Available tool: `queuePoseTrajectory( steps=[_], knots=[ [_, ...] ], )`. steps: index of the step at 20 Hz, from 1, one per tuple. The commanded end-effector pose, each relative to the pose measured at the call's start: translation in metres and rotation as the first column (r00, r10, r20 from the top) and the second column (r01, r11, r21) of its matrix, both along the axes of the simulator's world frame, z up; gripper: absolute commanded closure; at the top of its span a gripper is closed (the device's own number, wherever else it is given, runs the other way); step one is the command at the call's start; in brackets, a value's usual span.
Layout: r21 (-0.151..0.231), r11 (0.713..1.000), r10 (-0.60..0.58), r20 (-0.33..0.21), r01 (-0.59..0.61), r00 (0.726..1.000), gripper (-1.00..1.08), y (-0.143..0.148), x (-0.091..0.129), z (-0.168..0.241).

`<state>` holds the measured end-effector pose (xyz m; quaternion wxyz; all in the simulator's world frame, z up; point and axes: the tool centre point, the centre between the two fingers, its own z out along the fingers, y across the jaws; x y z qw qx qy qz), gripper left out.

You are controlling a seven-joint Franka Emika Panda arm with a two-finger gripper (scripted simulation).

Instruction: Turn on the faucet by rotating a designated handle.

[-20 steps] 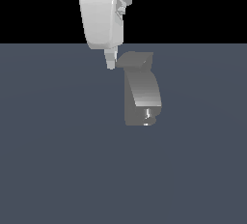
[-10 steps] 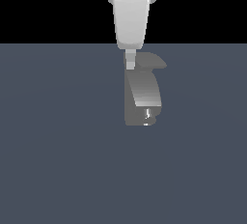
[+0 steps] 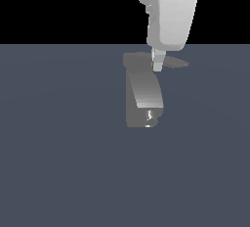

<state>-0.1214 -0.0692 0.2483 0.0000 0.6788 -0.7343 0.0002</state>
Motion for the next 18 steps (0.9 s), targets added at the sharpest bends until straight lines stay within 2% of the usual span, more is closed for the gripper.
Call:
queuePoseTrajectory(
  steps=[1,18],
  knots=[
    [0.000,1.000,0.001,0.000,-0.001,1.000,1.08,-0.003,0.003,0.000],
    [0.000,1.000,-0.014,0.000,0.014,1.000,1.08,-0.065,0.042,0.000]
  ],
)
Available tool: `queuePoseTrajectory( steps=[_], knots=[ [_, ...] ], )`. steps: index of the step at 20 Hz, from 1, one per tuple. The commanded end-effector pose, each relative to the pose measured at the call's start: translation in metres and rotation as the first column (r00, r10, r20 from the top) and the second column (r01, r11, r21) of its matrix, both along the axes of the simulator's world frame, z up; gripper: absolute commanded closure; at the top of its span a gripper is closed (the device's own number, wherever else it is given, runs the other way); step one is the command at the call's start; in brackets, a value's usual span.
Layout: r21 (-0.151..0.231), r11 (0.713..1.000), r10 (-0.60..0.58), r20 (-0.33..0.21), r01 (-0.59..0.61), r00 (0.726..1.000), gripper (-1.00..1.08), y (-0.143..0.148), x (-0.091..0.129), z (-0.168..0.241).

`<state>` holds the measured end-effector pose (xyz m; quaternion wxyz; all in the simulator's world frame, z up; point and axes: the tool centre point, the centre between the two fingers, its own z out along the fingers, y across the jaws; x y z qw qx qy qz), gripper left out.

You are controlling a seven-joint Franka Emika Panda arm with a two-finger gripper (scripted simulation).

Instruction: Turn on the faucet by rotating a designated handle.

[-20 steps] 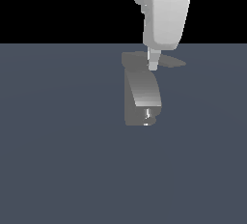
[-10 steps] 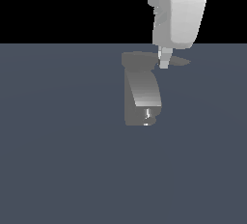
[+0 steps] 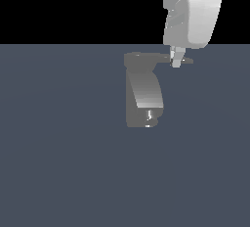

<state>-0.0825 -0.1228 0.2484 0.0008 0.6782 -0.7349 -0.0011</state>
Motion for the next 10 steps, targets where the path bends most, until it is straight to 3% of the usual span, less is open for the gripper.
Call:
queuePoseTrajectory(
  steps=[1,10],
  knots=[
    [-0.001,1.000,-0.013,0.003,0.013,1.000,1.08,-0.015,0.006,0.000],
    [-0.001,1.000,-0.020,0.003,0.020,1.000,1.08,-0.043,0.024,0.000]
  ],
)
